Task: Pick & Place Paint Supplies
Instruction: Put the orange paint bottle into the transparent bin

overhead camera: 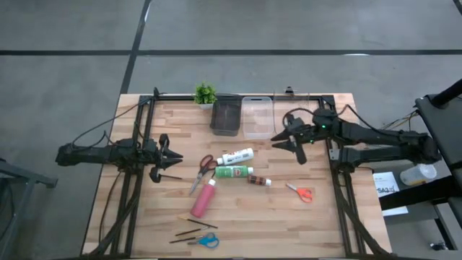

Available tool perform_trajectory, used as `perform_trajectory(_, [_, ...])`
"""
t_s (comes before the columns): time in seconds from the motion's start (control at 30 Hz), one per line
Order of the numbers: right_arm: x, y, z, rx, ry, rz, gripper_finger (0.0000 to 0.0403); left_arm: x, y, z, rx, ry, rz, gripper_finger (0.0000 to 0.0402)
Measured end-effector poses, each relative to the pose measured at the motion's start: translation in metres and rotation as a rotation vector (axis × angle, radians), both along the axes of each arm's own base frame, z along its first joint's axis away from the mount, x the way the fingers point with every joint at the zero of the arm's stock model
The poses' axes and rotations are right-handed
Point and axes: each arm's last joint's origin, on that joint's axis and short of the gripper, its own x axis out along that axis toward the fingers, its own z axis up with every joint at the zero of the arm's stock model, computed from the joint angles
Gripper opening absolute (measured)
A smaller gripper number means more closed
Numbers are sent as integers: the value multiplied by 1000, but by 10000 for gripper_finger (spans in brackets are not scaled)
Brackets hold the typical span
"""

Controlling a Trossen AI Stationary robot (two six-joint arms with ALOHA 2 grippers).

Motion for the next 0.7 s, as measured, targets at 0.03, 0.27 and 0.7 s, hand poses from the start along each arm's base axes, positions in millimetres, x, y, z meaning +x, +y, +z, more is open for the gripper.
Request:
perform_trajectory(0.03, [5, 1, 3, -10, 2, 16, 115, 0, 0, 0, 0, 0, 0, 77])
perform_trajectory(0.27, [36, 24, 4, -62, 144, 168, 115, 0, 0, 0, 0, 0, 0, 77])
perform_trajectory(0.7, [88, 69, 1, -245, 492, -130, 115, 0, 0, 0, 0, 0, -1, 77])
